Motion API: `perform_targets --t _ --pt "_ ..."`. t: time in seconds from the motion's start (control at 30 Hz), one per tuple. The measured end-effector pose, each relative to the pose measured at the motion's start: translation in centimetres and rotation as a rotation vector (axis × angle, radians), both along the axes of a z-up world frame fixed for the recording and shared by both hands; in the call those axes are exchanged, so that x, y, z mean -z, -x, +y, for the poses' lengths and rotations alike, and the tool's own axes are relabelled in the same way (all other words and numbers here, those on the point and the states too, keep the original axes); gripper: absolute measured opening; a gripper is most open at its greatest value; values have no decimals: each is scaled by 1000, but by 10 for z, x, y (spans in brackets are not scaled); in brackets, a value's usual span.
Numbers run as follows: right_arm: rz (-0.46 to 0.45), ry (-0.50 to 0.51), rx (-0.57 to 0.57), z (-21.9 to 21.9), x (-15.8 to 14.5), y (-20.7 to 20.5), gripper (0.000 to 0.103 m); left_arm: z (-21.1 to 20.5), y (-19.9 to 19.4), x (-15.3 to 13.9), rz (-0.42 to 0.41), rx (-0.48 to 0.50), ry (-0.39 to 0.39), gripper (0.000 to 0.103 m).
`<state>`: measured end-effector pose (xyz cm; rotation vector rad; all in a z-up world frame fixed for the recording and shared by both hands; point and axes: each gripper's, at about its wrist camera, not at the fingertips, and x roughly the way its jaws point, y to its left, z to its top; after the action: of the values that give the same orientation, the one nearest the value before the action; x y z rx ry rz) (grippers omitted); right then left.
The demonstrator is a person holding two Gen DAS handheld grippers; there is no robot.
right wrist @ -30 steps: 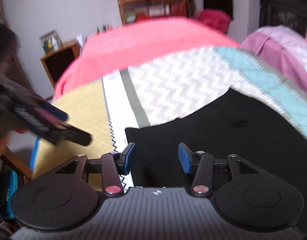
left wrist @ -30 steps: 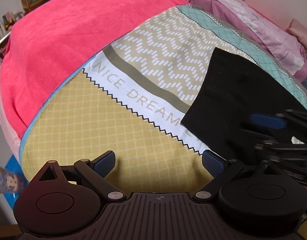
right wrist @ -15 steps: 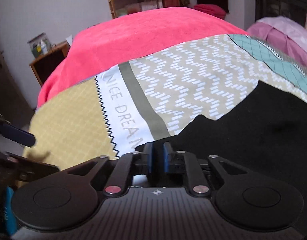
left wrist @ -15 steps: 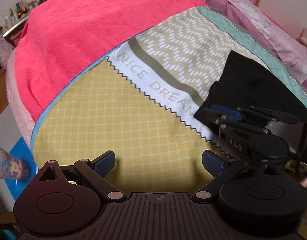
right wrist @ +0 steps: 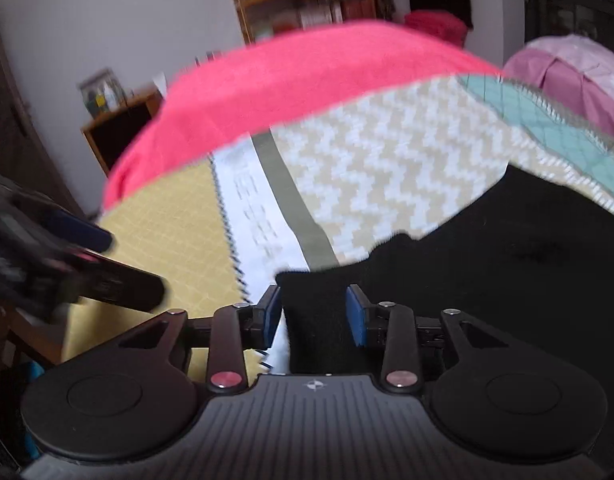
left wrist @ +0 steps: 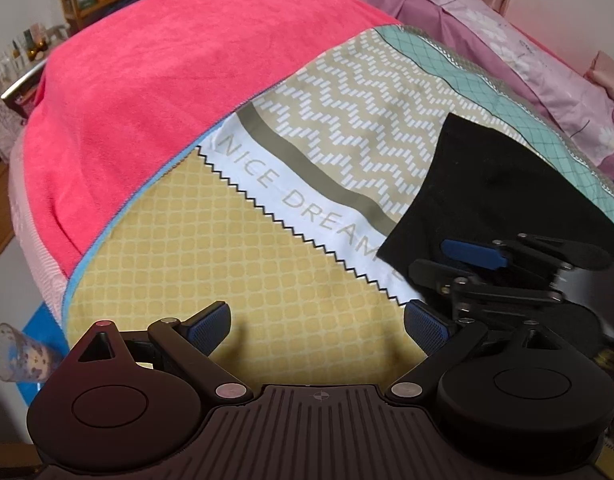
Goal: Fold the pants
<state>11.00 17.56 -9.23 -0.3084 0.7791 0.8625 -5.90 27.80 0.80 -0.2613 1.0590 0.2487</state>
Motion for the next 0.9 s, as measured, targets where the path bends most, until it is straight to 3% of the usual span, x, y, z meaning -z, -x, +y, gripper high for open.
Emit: perform_targets --t 0.07,0.13,0.17,0.2,0.23,0.33,0.4,0.5,0.57,0.63,0.67,0.7,0.73,0.8,0.83,0.9 --pt "2 -23 19 1 5 -1 46 5 4 2 5 -17 1 103" --pt "-14 -27 40 9 6 2 36 11 9 4 6 -44 18 103" --pt "-18 -37 26 13 3 4 16 13 10 6 10 -55 26 103" --pt "3 -58 -6 16 -1 7 6 15 10 7 13 -65 33 103" --pt "53 -80 -70 20 -4 13 6 15 10 8 15 -73 37 103" --pt "-21 -35 -100 24 -4 29 7 14 4 7 17 -73 38 103" --pt "58 -130 -40 -2 -16 20 9 10 -2 2 5 -50 38 103" --pt "30 -203 123 -59 -35 9 26 -1 -16 -5 -29 5 20 103" --pt "34 -176 253 -90 -33 1 29 -10 -28 -5 -41 46 29 103" --pt "105 -88 305 -107 -14 -2 29 -23 -44 -1 -48 80 51 103" --pt "151 -36 271 -110 -1 1 29 -31 -52 2 -52 99 65 103" --pt "83 -40 222 -113 -5 13 29 -40 -63 7 -56 121 78 103" --pt "90 -10 144 -113 -9 18 29 -50 -74 14 -55 144 83 103" --pt "139 -65 71 -127 -23 18 31 -68 -94 30 -46 190 76 103" --pt "153 -92 76 -136 -30 14 33 -75 -103 40 -34 215 56 103" --pt "95 -95 157 -153 -45 -4 35 -85 -114 63 35 237 -32 103"
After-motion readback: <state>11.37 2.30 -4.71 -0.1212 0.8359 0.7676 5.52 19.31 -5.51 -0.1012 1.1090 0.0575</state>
